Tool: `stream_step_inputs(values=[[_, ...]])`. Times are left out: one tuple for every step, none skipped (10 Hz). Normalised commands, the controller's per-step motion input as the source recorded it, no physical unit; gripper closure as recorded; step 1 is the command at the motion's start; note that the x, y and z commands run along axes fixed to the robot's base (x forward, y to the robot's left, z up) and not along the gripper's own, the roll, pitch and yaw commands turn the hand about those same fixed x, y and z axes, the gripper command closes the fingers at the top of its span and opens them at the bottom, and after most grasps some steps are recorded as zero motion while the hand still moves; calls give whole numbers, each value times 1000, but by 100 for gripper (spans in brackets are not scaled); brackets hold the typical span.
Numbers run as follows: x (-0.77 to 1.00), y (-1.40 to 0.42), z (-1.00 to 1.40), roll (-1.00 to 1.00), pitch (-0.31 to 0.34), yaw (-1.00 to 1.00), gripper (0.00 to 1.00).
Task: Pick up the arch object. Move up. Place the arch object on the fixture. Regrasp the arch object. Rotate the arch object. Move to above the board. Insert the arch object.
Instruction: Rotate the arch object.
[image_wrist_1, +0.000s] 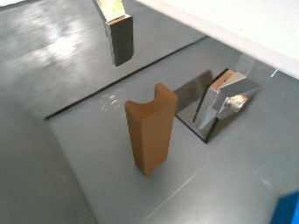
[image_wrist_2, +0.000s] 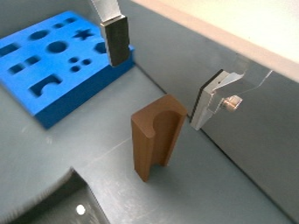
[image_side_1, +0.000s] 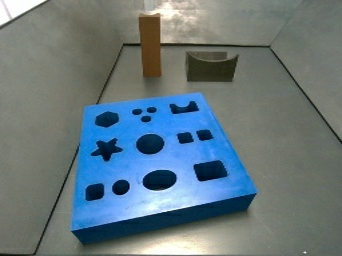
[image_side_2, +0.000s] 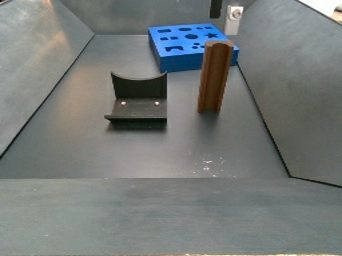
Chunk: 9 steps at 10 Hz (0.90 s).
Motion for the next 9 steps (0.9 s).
stream_step_inputs(values=[[42,-2,-69,-18,8,1000,0],[42,-2,-48,-20,6,1000,0],[43,-2,-44,-20,6,1000,0],[45,-2,-36,-22,6,1000,0],[47,-2,-28,-23,5,1000,0],[47,-2,-23,-25,5,1000,0],[47,-2,-23,-26,5,1000,0],[47,-2,-22,-29,5,1000,0],[47,-2,-22,-30,6,1000,0]])
